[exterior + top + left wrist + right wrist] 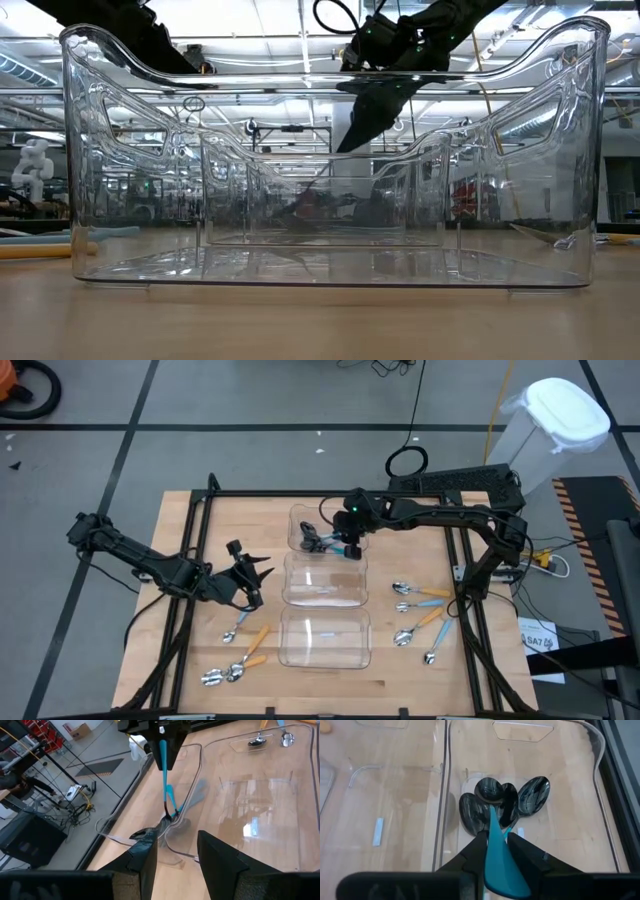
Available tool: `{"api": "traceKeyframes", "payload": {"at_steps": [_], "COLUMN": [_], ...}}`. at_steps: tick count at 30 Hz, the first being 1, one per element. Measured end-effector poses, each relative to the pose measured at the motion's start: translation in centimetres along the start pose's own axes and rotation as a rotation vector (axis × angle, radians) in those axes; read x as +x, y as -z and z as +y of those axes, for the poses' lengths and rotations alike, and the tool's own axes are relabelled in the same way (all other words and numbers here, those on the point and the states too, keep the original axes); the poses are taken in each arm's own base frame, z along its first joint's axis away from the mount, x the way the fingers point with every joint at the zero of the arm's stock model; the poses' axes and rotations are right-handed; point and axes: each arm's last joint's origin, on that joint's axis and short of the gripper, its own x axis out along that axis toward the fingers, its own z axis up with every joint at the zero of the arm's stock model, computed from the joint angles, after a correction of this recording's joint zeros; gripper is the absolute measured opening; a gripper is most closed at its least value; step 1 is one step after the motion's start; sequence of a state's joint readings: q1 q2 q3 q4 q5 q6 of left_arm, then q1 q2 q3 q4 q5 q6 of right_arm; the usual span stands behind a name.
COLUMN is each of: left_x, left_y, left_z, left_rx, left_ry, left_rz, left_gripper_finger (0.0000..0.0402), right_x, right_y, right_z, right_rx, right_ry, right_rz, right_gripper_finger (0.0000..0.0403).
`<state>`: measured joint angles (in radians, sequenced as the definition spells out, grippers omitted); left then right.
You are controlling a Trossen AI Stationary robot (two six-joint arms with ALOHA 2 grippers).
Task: Sort silverware by color (type)
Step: Put the dark blue spoon into the top transparent bin
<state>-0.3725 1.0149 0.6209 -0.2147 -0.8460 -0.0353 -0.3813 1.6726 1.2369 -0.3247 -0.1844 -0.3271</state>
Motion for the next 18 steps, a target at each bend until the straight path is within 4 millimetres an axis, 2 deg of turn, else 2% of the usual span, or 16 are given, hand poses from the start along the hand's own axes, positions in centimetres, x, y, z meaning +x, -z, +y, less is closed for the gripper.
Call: {"api": "traceKeyframes", "payload": {"at_steps": [13,18], "left_x": [0.00,0.00], "left_y": [0.00,0.00], "left_z": [0.00,0.00], "left_rx": [0.000,0.001], "left_ry": [0.000,0.000], "left_rz": [0.000,0.000], "left_gripper_finger": [0.0140,0.0140], "right_x": [-0.01,-0.03], "right_y": [0.50,0.69], "right_z": [0.16,0.04], "right_rx": [0.021,0.032], "right_ry": [-0.014,0.041], "right_rz": [0.052,0.086], "right_gripper_finger": [0.0072,0.0073]}}
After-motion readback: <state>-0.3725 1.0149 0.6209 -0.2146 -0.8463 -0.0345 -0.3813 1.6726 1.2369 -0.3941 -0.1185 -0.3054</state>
